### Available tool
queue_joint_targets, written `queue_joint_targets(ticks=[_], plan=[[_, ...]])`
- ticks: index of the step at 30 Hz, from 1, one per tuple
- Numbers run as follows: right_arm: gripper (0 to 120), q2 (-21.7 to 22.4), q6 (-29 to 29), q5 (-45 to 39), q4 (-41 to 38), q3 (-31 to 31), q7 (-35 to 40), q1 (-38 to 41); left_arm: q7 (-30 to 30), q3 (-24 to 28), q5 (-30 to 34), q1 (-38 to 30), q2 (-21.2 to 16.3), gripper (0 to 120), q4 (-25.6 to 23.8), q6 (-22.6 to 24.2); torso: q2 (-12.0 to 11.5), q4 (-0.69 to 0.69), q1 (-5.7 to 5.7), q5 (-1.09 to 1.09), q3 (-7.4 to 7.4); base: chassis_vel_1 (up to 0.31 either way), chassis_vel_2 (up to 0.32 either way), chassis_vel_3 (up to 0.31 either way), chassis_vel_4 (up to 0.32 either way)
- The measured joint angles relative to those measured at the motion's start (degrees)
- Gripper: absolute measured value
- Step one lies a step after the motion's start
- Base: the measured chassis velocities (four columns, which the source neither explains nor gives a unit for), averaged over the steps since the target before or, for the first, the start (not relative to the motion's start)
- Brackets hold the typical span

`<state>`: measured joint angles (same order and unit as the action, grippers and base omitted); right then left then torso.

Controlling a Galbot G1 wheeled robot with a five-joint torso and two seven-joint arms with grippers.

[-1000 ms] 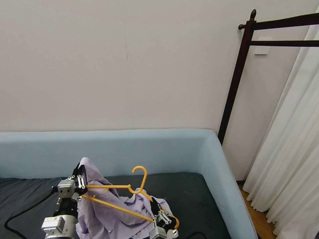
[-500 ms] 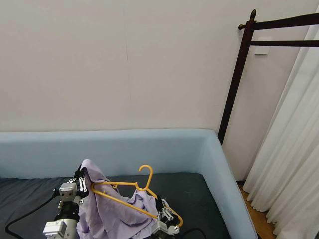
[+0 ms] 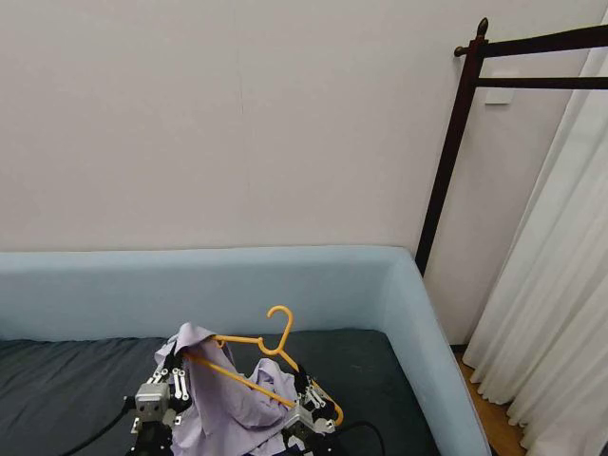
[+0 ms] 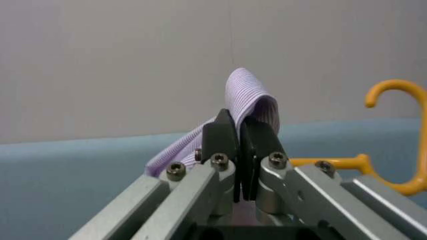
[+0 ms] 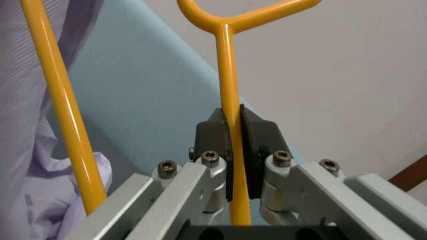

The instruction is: Pick up the clothes from the sofa and hang them on the clothes hanger.

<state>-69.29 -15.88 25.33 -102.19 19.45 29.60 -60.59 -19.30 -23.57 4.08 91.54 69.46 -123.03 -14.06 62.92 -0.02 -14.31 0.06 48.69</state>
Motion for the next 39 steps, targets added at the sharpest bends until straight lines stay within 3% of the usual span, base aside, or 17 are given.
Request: queue_joint_targets(ticks=[7, 12, 15, 18, 25, 33, 39], plan=[[3, 1.8, 0.5, -6.3, -1.2, 2.7, 0.0, 9.8, 3.9, -3.4, 1.8, 0.5, 0.9, 0, -4.7, -6.3, 0.0, 0.03, 0.00, 0.00, 0.00, 0.000, 0.000, 0.000, 0.000], [3, 3.7, 2.4, -3.3, -1.6, 0.8, -1.7, 13.0, 8.0, -4.5, 5.0, -1.4, -0.3, 0, -7.0, -7.3, 0.0, -0.02, 0.00, 0.00, 0.00, 0.000, 0.000, 0.000, 0.000], [3, 4.4, 3.7, -1.9, -1.2, 0.6, -2.3, 13.4, 9.2, -4.4, 4.9, -1.6, -0.6, 0, -5.7, -7.9, 0.0, -0.02, 0.00, 0.00, 0.00, 0.000, 0.000, 0.000, 0.000], [3, 4.8, 10.0, 4.1, 1.0, -2.1, -3.6, 12.6, 9.8, -3.5, 0.3, -1.7, -0.1, 0, -0.3, -8.5, 0.0, 0.00, 0.00, -0.01, 0.01, 0.000, 0.000, 0.000, 0.000], [3, 5.5, 8.5, -0.7, -2.4, -2.5, -3.1, 10.7, 8.3, -2.7, -4.0, -2.8, 0.5, 0, 4.8, -8.7, 0.0, 0.00, 0.00, -0.01, 0.00, 0.000, 0.000, 0.000, 0.000], [3, 6.2, 4.7, 2.6, 0.2, -0.1, -2.2, 9.1, 9.0, -2.1, -3.0, -3.4, 0.8, 0, 3.3, -9.6, 0.0, -0.01, 0.00, 0.00, 0.00, 0.000, 0.000, 0.000, 0.000], [3, 3.4, 5.3, 4.2, 3.6, 3.0, -1.2, 9.2, 13.0, -1.4, -2.8, -2.1, 1.6, 0, 3.0, -11.4, 0.0, 0.00, 0.00, 0.00, 0.00, 0.000, 0.000, 0.000, 0.000]])
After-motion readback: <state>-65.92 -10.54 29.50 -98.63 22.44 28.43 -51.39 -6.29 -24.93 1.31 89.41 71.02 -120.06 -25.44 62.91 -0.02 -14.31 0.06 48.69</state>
